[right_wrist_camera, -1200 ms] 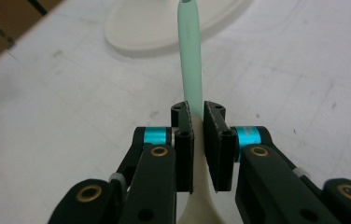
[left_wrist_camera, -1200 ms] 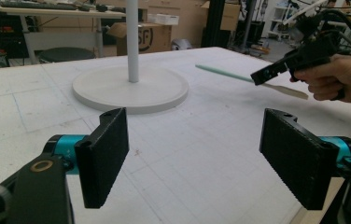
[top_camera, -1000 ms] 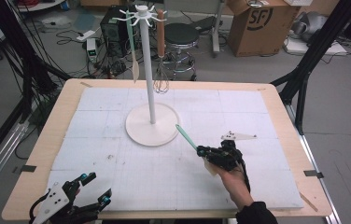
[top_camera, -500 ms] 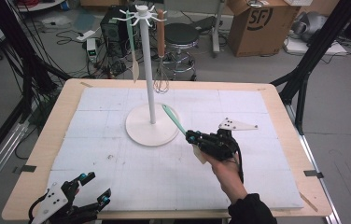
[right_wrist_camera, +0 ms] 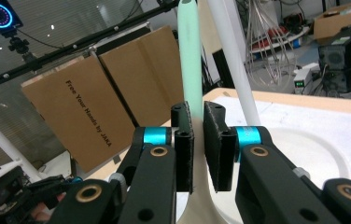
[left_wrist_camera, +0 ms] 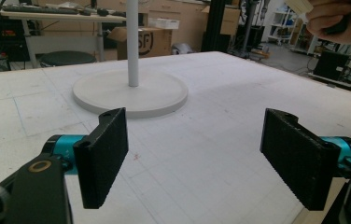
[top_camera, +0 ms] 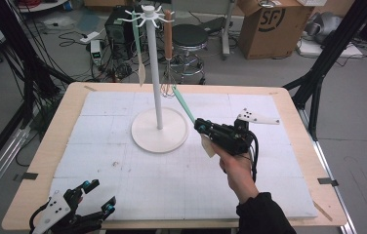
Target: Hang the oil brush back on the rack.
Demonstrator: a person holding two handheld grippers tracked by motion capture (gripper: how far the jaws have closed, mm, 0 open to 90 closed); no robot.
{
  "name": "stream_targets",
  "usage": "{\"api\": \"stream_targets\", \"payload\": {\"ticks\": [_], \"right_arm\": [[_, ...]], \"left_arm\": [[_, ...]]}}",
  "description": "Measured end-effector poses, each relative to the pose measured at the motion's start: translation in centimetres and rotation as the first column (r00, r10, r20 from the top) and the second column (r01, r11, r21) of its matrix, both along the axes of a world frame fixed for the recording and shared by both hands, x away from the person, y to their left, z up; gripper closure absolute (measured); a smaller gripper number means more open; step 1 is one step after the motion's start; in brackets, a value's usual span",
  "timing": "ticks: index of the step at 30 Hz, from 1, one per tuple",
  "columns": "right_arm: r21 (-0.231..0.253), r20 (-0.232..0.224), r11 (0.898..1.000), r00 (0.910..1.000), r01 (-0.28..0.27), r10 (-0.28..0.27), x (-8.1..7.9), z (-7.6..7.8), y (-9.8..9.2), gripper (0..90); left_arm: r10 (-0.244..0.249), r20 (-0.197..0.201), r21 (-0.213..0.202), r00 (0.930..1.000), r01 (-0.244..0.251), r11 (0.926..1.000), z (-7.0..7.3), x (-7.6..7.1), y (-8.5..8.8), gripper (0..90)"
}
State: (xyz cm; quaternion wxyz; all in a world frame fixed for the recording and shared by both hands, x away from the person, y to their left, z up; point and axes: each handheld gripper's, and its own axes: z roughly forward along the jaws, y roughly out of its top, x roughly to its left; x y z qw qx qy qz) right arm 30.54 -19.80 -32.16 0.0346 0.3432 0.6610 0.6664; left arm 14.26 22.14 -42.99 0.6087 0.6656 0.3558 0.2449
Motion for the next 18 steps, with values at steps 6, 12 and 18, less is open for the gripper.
{"api": "stream_targets", "payload": {"ticks": [6,12,18], "right_arm": [[0.011,0.016,1.000,0.9999,0.003,-0.003,0.5,0.9,0.4,83.0],[0.036,0.038,0.999,0.9993,-0.008,0.006,0.6,1.9,1.0,83.0],[0.079,0.053,0.997,0.9986,-0.009,0.005,0.7,2.8,1.4,83.0]], "left_arm": [[-0.003,0.001,0.001,1.0000,0.003,1.0000,0.0,0.0,-0.1,23.9],[-0.002,0.002,-0.003,1.0000,0.002,1.0000,0.0,0.0,0.0,23.9],[-0.002,0.001,-0.003,1.0000,0.002,1.0000,0.0,0.0,-0.1,24.0]]}}
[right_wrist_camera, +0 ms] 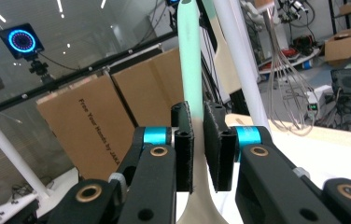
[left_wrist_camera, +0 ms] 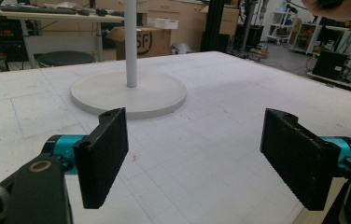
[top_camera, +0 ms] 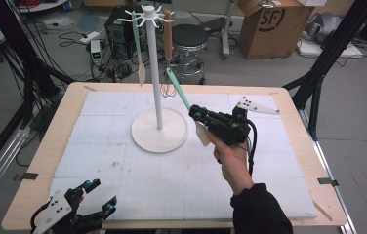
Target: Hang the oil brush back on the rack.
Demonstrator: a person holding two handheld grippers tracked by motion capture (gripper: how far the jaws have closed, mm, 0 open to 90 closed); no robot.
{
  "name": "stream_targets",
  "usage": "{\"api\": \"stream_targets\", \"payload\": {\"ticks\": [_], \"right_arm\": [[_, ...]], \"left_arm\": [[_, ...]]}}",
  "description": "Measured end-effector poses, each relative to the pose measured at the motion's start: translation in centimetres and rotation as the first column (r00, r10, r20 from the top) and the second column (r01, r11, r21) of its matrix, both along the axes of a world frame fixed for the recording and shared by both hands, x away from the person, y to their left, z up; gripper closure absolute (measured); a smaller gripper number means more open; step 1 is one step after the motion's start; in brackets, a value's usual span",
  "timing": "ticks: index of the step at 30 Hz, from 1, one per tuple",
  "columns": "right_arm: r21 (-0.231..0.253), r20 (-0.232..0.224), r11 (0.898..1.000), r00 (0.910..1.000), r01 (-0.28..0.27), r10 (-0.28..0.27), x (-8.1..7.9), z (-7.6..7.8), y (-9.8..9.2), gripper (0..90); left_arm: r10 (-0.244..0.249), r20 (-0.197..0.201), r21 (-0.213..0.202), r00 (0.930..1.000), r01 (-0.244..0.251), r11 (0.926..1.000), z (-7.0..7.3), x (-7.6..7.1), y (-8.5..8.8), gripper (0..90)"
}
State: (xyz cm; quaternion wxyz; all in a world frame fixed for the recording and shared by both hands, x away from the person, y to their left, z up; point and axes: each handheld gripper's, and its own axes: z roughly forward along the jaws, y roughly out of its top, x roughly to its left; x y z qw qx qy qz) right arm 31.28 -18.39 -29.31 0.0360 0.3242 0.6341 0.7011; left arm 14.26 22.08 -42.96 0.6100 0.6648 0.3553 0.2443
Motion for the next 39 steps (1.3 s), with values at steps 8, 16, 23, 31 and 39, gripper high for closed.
{"api": "stream_targets", "payload": {"ticks": [8,16,23,31,39], "right_arm": [[0.028,0.026,1.000,0.9996,-0.004,0.003,0.2,1.7,0.3,83.0],[0.063,0.057,0.998,0.9983,0.005,-0.008,0.3,3.5,0.9,83.0],[0.070,0.087,0.998,0.9962,-0.005,-0.001,0.6,5.3,2.1,83.0],[0.051,0.116,0.998,0.9928,0.024,-0.030,1.3,7.0,3.0,83.0],[0.027,0.117,0.997,0.9907,0.067,-0.070,1.8,7.3,3.2,83.0]], "left_arm": [[0.000,0.004,0.003,1.0000,0.000,1.0000,0.0,0.0,-0.1,23.9],[-0.003,0.007,-0.002,1.0000,0.003,1.0000,0.1,-0.1,0.0,24.2],[-0.002,0.005,-0.001,1.0000,0.002,1.0000,0.1,0.0,0.2,24.2],[-0.004,0.003,-0.011,1.0000,0.004,0.9999,0.0,0.1,0.4,24.2],[-0.006,0.007,-0.014,1.0000,0.006,0.9999,0.1,0.1,0.4,24.2]]}}
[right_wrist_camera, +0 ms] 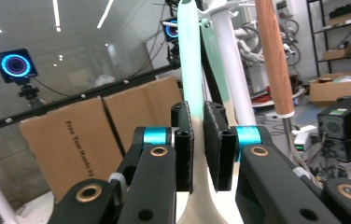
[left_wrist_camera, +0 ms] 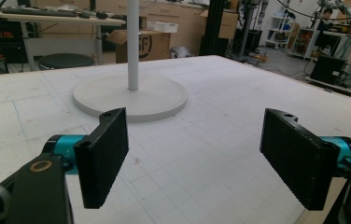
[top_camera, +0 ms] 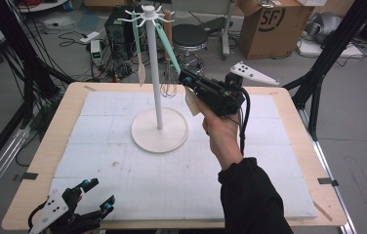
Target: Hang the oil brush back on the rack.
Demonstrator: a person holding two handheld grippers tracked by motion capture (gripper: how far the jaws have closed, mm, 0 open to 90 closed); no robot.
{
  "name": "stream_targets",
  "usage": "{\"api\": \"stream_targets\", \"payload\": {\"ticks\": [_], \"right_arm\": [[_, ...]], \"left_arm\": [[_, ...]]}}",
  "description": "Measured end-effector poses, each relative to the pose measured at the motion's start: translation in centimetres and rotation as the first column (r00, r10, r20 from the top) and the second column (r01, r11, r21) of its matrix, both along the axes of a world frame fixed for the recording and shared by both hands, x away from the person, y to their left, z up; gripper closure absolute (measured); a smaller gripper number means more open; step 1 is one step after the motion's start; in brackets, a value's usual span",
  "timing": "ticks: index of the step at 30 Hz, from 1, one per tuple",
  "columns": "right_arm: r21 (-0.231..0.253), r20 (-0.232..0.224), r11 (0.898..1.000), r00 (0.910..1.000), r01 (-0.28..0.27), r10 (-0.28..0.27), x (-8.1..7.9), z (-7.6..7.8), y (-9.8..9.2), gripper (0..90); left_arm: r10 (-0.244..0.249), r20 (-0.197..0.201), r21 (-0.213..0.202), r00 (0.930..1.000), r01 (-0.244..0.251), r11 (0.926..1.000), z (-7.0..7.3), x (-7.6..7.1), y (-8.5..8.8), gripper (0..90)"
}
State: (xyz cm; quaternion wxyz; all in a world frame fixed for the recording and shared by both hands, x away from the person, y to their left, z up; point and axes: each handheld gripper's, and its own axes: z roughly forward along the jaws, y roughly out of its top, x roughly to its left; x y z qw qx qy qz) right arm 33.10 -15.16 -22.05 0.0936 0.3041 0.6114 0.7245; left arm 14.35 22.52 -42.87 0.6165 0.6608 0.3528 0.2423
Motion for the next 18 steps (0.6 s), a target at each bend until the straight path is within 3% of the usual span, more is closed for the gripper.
{"api": "stream_targets", "payload": {"ticks": [9,18], "right_arm": [[-0.026,0.011,0.999,0.9995,0.029,-0.029,0.3,0.2,0.4,83.0],[-0.060,-0.010,0.997,0.9990,0.042,-0.043,0.9,0.0,1.1,82.9]], "left_arm": [[0.006,-0.006,-0.007,1.0000,-0.006,1.0000,-0.1,0.1,0.2,24.2],[0.005,-0.003,-0.012,1.0000,-0.006,0.9999,0.0,0.0,0.3,24.2]]}}
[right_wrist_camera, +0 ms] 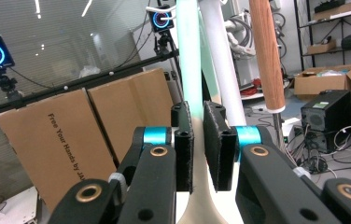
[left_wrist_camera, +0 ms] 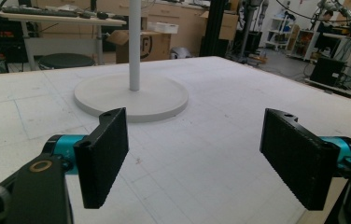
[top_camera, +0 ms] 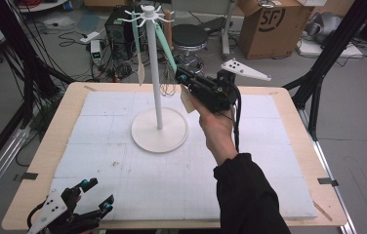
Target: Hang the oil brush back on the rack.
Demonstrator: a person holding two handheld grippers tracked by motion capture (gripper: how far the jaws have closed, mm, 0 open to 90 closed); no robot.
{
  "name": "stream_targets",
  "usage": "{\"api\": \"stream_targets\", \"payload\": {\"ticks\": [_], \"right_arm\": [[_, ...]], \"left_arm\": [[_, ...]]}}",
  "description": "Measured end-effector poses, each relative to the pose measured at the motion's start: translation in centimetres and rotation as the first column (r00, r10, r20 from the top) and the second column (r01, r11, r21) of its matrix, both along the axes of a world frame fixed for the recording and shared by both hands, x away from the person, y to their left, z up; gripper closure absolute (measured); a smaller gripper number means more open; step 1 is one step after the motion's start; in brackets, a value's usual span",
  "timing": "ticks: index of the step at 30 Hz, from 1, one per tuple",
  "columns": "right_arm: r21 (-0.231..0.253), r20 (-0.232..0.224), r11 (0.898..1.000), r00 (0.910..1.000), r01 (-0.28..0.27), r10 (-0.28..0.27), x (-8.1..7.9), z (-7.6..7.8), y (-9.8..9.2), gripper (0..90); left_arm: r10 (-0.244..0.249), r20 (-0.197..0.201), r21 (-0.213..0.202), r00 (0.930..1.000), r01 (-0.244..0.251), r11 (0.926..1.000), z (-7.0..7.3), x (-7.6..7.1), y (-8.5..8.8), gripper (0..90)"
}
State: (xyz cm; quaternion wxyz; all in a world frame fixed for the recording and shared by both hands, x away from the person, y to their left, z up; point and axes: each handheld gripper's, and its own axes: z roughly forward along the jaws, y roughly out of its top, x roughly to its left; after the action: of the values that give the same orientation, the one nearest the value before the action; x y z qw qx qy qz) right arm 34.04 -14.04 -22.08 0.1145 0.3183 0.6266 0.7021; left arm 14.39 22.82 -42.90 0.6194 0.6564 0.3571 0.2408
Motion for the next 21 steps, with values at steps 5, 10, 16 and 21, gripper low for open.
{"api": "stream_targets", "payload": {"ticks": [5,10,16,21], "right_arm": [[-0.002,-0.010,1.000,1.0000,0.001,-0.001,0.23,-0.32,0.14,82.8],[-0.006,-0.011,1.000,0.9999,0.012,-0.012,0.32,-0.55,0.31,82.7],[0.006,-0.019,1.000,0.9998,0.007,-0.007,0.48,-0.75,0.60,82.7],[0.007,-0.011,1.000,0.9998,0.016,-0.016,0.56,-1.05,0.79,82.4]], "left_arm": [[-0.002,-0.001,0.000,1.0000,0.002,1.0000,0.00,0.01,0.01,24.2],[-0.002,0.001,0.001,1.0000,0.002,1.0000,-0.01,-0.06,0.03,24.2],[-0.002,0.009,0.020,1.0000,0.002,0.9998,-0.10,0.00,0.33,24.1],[-0.006,0.009,0.018,0.9999,0.005,0.9998,-0.13,-0.03,0.40,24.1]]}}
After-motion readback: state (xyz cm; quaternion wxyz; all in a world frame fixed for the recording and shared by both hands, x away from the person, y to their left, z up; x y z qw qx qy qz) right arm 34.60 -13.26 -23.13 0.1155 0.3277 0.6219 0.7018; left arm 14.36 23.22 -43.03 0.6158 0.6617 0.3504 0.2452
